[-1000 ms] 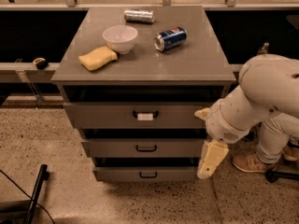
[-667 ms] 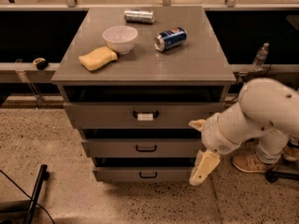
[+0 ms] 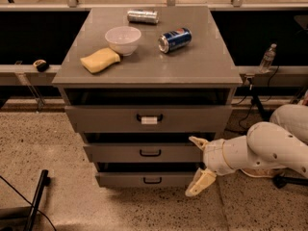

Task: Open bottom drawer

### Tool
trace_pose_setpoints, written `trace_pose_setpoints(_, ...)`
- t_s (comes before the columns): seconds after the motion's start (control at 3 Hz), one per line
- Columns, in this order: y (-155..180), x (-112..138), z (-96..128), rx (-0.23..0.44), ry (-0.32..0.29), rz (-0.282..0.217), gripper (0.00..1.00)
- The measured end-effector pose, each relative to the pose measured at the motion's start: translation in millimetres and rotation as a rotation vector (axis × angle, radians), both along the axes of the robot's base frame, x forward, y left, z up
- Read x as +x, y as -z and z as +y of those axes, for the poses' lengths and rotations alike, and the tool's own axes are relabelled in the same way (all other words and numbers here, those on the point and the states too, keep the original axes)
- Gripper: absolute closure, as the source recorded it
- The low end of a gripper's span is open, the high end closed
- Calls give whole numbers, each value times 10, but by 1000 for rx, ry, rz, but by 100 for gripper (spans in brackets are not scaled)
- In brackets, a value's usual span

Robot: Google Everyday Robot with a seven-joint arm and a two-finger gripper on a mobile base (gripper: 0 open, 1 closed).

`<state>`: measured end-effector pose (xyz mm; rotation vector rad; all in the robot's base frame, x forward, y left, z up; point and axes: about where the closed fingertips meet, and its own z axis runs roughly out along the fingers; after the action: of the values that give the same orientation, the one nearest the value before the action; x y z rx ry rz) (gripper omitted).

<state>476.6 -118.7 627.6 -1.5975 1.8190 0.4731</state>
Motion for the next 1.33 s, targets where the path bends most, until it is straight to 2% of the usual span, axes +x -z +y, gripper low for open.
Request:
trace_pose_setpoints(0.33, 68, 31, 24, 6, -1, 7, 0)
trace_pose_setpoints(0.67, 255, 121, 142, 56, -35, -27, 0)
trace_pose_setpoints(1.0, 747, 410, 563, 117, -158, -160, 0)
trace_pose_setpoints(1.33, 1270, 610, 654, 202, -222, -194, 0)
